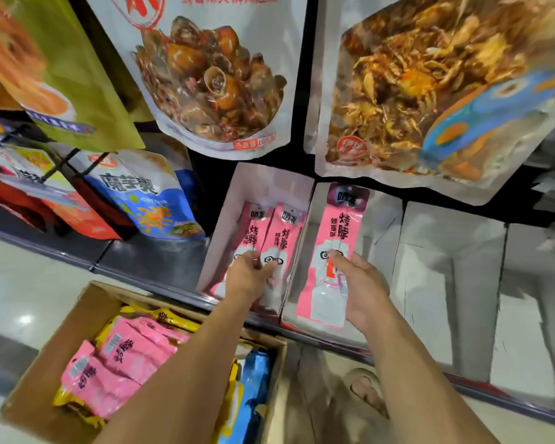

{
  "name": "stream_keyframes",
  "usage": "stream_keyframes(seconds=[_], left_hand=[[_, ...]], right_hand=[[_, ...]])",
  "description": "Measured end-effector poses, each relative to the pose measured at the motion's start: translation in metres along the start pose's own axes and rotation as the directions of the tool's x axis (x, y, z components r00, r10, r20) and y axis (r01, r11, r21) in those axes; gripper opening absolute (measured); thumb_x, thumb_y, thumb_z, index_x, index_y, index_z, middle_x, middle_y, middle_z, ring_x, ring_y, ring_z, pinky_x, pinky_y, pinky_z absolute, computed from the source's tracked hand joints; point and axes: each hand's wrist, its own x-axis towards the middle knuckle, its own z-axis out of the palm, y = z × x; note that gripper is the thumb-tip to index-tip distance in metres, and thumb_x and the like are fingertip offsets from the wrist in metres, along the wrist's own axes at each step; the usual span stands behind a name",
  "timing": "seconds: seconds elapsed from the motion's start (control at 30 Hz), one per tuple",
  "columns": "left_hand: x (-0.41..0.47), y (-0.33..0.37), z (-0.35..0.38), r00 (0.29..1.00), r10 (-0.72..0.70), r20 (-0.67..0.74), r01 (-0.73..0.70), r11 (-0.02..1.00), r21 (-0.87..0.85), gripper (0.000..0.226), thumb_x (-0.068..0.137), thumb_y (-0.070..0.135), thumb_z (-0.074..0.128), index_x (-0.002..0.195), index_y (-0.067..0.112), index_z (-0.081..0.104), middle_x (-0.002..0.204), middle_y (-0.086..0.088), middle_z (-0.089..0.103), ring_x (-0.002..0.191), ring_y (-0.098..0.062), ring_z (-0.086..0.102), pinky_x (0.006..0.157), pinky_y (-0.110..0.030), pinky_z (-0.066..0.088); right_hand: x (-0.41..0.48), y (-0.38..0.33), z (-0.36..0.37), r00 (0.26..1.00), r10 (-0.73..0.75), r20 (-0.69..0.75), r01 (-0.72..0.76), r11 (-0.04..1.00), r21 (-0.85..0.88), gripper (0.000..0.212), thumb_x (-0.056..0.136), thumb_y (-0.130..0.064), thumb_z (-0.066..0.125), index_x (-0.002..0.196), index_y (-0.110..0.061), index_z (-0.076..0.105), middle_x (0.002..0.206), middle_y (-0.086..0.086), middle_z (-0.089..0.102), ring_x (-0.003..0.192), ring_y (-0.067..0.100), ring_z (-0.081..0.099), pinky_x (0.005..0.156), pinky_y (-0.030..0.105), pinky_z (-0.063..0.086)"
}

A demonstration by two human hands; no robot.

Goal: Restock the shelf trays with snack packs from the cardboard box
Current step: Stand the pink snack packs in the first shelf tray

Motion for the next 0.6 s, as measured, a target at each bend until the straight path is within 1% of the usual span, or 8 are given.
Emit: stream_keyframes(seconds=[0.03,0.1,0.17,0.23,0.33,0.4,0.5,0.6], left_hand=[[0.0,-0.001,0.002,1.0,0.006,0.001,-0.006,1.0,0.021,0.042,0.087,0.039,0.071,0.115,0.008,0.066,0.08,0.001,0.066,0.076,-0.016,0.059,0.067,-0.022,0.041],[0.0,0.001,0.005,1.0,0.03,-0.001,-0.03,0.995,0.098,0.033,0.085,0.041,0.072,0.096,0.01,0.066,0.08,-0.001,0.063,0.076,-0.02,0.056,0.07,-0.028,0.044],[0.001,0.001,0.005,0.999,0.045,-0.007,-0.043,0.982,0.183,0.033,0.082,0.047,0.074,0.082,0.015,0.064,0.095,-0.005,0.06,0.083,-0.022,0.057,0.077,-0.031,0.048],[0.002,0.002,0.002,0.998,0.061,-0.015,-0.055,0.964,0.259,0.037,0.08,0.051,0.074,0.092,0.017,0.068,0.106,-0.005,0.048,0.102,-0.026,0.052,0.091,-0.034,0.047],[-0.001,0.006,-0.008,0.996,0.092,-0.015,-0.084,0.951,0.297,0.056,0.079,0.055,0.074,0.121,0.02,0.062,0.118,-0.007,0.047,0.116,-0.029,0.047,0.099,-0.041,0.046],[-0.003,0.005,-0.019,0.981,0.157,-0.113,-0.125,0.961,0.248,0.055,0.082,0.051,0.072,0.123,0.016,0.06,0.117,-0.008,0.051,0.114,-0.029,0.049,0.095,-0.042,0.046],[-0.005,0.0,-0.043,0.896,0.287,-0.339,-0.215,0.948,0.236,0.039,0.089,0.043,0.066,0.115,0.014,0.06,0.106,-0.007,0.054,0.103,-0.028,0.052,0.082,-0.042,0.047],[0.008,-0.015,-0.066,0.882,0.213,-0.419,-0.157,0.974,0.165,0.037,0.091,0.037,0.064,0.119,0.013,0.063,0.108,-0.011,0.061,0.101,-0.033,0.055,0.085,-0.044,0.046]], right_hand=[[0.003,0.002,-0.001,1.0,0.001,0.003,-0.001,1.0,0.003,0.03,0.071,-0.035,0.085,0.098,-0.024,0.079,0.112,0.008,0.076,0.12,0.034,0.063,0.113,0.056,0.039],[0.006,0.003,-0.001,1.0,0.007,0.002,-0.007,1.0,0.019,0.027,0.076,-0.03,0.085,0.101,-0.022,0.079,0.112,0.009,0.076,0.121,0.034,0.063,0.113,0.057,0.04],[0.007,0.004,0.001,1.0,0.019,0.003,-0.019,1.0,0.025,0.022,0.082,-0.026,0.081,0.104,-0.021,0.079,0.111,0.007,0.076,0.12,0.033,0.064,0.112,0.056,0.041],[0.004,0.002,0.005,1.0,0.028,0.0,-0.028,0.999,0.031,0.021,0.086,-0.022,0.079,0.107,-0.019,0.078,0.112,0.007,0.076,0.118,0.033,0.065,0.11,0.055,0.043],[0.001,0.0,0.011,1.0,0.031,0.001,-0.031,0.999,0.042,0.02,0.089,-0.017,0.075,0.109,-0.016,0.077,0.112,0.009,0.076,0.114,0.033,0.067,0.107,0.054,0.047],[-0.002,-0.002,0.017,0.999,0.036,0.018,-0.037,0.998,0.051,0.02,0.09,-0.016,0.073,0.11,-0.014,0.076,0.11,0.012,0.076,0.103,0.031,0.071,0.102,0.052,0.051],[-0.003,0.001,0.026,0.998,0.041,0.044,-0.044,0.997,0.062,0.021,0.091,-0.013,0.072,0.111,-0.012,0.075,0.108,0.014,0.076,0.097,0.032,0.072,0.095,0.052,0.054],[-0.002,0.007,0.037,0.997,0.038,0.066,-0.043,0.997,0.066,0.021,0.091,-0.012,0.071,0.112,-0.012,0.074,0.11,0.017,0.075,0.099,0.035,0.071,0.094,0.055,0.055]])
